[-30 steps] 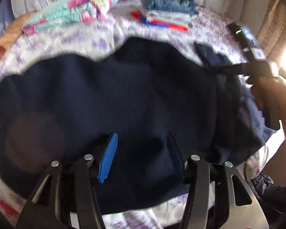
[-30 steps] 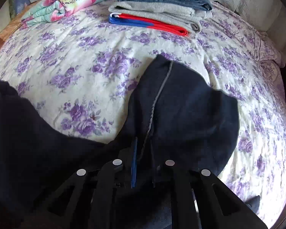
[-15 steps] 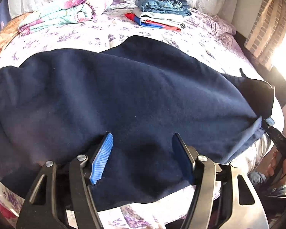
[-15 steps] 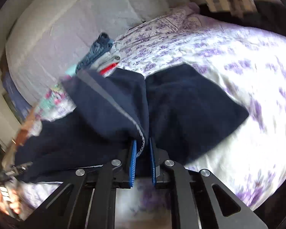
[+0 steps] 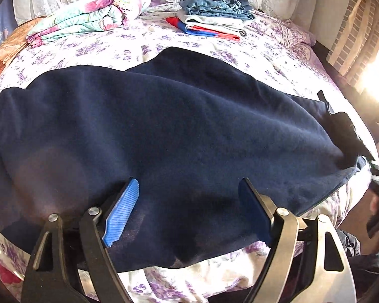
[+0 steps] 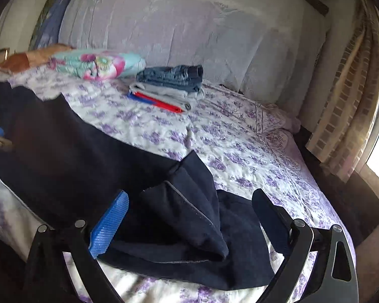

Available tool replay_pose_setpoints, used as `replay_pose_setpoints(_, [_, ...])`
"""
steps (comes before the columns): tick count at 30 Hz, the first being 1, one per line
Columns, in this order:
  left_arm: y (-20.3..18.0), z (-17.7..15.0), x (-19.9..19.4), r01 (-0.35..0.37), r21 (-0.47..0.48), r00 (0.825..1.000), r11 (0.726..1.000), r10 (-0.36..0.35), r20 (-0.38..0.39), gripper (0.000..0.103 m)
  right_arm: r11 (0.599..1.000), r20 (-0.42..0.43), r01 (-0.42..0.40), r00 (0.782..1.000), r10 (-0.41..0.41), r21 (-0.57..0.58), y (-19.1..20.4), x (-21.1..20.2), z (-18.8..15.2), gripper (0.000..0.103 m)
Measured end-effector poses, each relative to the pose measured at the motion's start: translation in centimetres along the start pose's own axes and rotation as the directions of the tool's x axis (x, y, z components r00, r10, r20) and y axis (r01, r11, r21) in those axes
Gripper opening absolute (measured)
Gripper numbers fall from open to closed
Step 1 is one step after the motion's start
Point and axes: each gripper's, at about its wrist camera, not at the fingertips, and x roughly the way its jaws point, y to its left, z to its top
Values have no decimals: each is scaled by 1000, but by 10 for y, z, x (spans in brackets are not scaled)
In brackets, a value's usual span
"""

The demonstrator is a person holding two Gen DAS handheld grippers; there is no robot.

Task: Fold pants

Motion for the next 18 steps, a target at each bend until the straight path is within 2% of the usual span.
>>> replay_pose_setpoints(1, [0,0,0,0,-1,1000,1000,0,-1,79,1000,-61,14,998,-16,-25,2,13,-2,44])
replay_pose_setpoints(2, [1,0,0,1,-2,1000,1000,-1,-3,79,1000,-135,-5,991,4,-6,-5,26,-4,11])
replay_pose_setpoints(3, [1,1,0,2,-3,1000,1000,-2,-3,79,991,-167,-45,984,66,129,-26,26,-10,11])
replay_pose_setpoints(4, [2,0,-1,3,-4,1000,1000,-3,-2,79,927,-106,-124,979,172,355,-64,18,-19,11])
replay_pose_setpoints(5, [2,1,0,3,-4,1000,1000,-3,-2,79,877,-87,-124,979,184,463,-87,13,-29,12])
replay_pose_setpoints(7, [2,0,0,1,3,1000,1000,-1,-5,79,765,-83,-93,979,188,637,-127,8,-58,16])
replay_pose_setpoints(8, [1,0,0,-2,10,1000,1000,2,-6,79,717,-106,-70,975,197,693,-140,10,-74,24])
replay_pose_setpoints(9, [0,-1,0,-9,22,1000,1000,9,-9,79,689,-145,-43,967,212,724,-147,15,-91,26])
replay_pose_setpoints(11, [-3,-2,1,-26,43,1000,999,27,-14,79,668,-168,-26,960,225,744,-154,20,-112,32])
replay_pose_setpoints(12, [-5,-2,1,-35,53,999,998,36,-19,79,674,-165,-20,964,210,739,-156,18,-111,32])
replay_pose_setpoints(14, [-7,-4,-2,-51,74,998,996,54,-33,79,719,-173,40,979,112,694,-157,7,-100,37])
replay_pose_setpoints(15, [-7,-5,-4,-57,82,997,995,60,-37,79,737,-139,40,988,74,675,-158,-2,-92,37])
replay_pose_setpoints(17, [-1,-8,-16,-94,73,995,993,96,-30,79,753,-96,17,993,61,658,-159,-12,-80,37])
replay_pose_setpoints(18, [3,-9,-19,-112,70,993,991,114,-27,79,758,-46,-32,996,81,651,-156,-18,-73,37])
